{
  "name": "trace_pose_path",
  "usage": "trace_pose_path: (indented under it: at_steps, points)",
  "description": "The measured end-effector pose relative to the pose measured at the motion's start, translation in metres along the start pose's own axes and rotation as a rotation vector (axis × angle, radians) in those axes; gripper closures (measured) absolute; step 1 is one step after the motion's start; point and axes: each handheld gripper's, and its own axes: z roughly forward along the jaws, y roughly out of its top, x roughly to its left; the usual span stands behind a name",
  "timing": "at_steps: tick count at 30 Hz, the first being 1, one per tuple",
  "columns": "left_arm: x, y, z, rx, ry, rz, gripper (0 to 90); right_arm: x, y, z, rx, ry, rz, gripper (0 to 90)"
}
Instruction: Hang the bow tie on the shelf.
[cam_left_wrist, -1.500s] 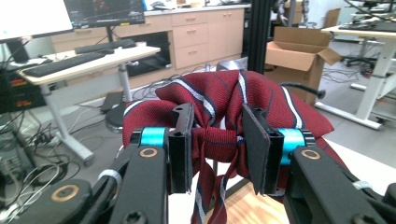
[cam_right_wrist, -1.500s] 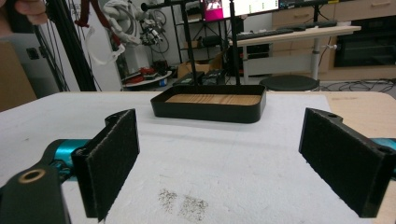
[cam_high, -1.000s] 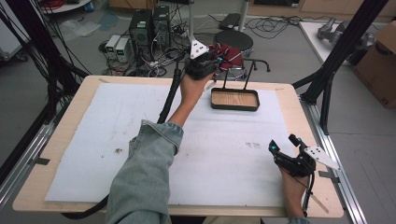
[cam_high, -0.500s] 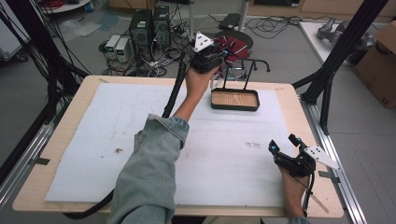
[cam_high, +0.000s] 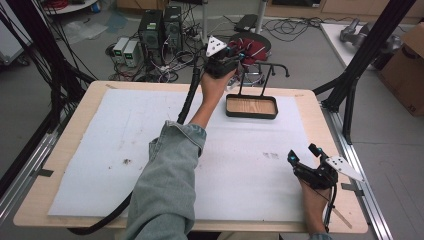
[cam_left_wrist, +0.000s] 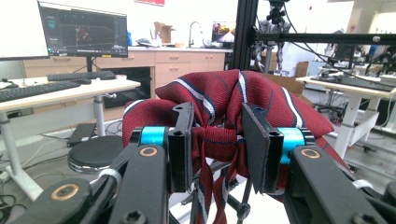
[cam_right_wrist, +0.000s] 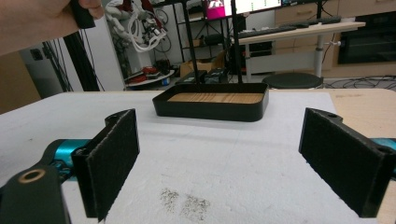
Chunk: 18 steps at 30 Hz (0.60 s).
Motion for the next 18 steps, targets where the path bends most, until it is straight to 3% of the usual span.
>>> trace_pose_path:
  at_steps: [8, 18]
  points:
    - [0.016, -0.003, 0.002, -0.007, 0.034, -0.042, 65.2, 0.0, 0.0, 0.0, 0.003, 0.003, 0.002, 11.3]
    - [0.007, -0.004, 0.003, -0.024, -0.007, -0.049, 65.1, 0.0, 0.0, 0.0, 0.004, 0.006, 0.006, 11.3]
